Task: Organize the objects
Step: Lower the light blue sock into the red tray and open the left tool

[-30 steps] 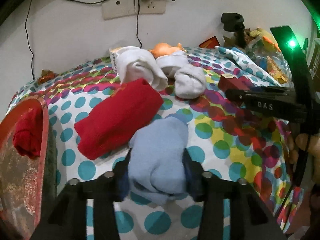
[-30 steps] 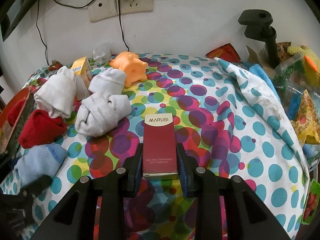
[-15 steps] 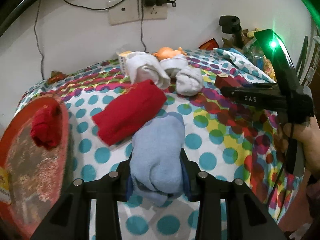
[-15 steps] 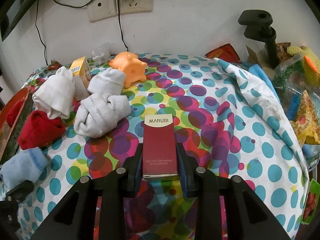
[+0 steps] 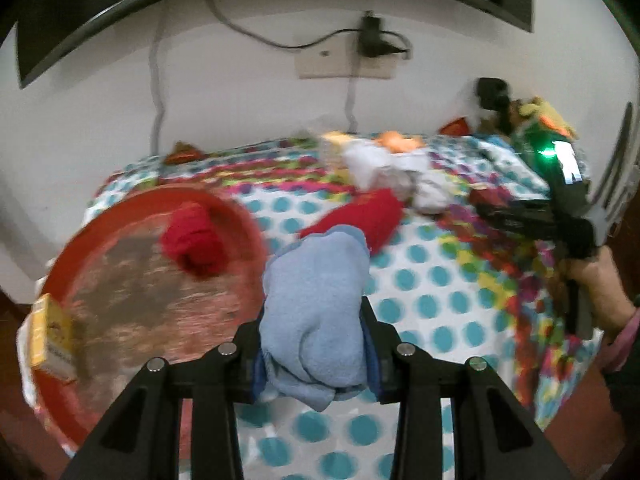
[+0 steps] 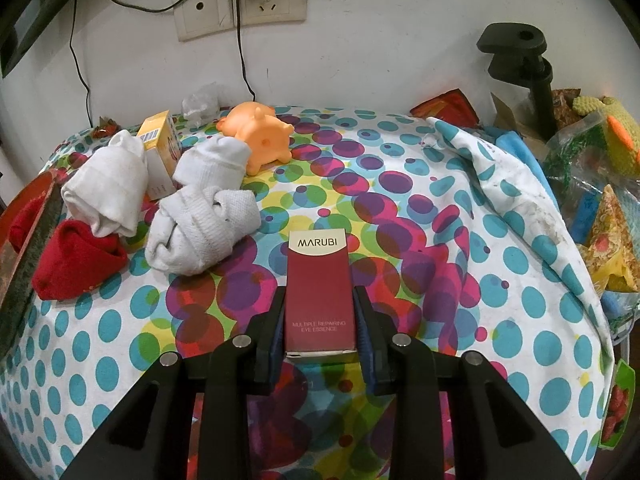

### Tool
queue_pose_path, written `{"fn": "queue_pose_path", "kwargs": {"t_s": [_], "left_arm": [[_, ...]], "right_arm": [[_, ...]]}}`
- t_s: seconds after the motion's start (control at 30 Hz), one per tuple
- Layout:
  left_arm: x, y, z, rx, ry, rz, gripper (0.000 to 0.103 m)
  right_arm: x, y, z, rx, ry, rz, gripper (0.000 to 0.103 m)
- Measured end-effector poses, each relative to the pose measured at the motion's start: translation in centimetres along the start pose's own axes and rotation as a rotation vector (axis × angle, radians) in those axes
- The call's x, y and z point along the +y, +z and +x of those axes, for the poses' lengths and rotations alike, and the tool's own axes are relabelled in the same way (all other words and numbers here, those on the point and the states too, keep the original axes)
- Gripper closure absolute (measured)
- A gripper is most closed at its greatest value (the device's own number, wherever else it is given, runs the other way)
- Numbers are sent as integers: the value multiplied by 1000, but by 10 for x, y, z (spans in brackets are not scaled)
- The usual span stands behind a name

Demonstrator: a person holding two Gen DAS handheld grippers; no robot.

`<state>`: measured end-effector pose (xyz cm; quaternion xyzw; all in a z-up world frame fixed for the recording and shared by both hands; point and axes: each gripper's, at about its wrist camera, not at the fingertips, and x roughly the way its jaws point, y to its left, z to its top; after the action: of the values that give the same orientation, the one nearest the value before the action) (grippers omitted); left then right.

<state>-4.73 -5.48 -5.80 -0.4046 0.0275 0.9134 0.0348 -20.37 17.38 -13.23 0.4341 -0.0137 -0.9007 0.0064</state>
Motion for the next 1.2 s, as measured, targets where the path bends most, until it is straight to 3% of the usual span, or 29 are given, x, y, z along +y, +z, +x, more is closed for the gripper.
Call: {"fn": "queue_pose_path", "kwargs": {"t_s": [0.43, 0.83, 1.2], "left_arm": [[103, -29, -7, 24, 159, -195, 65], [153, -50, 3, 79, 236, -281, 65], [183, -63, 7, 95, 315, -295, 65]], "right_arm": [[-1, 1, 0, 0, -9, 2, 73], [2, 1, 1, 0, -15, 5, 73], [3, 0, 2, -2, -37, 25, 73]]}}
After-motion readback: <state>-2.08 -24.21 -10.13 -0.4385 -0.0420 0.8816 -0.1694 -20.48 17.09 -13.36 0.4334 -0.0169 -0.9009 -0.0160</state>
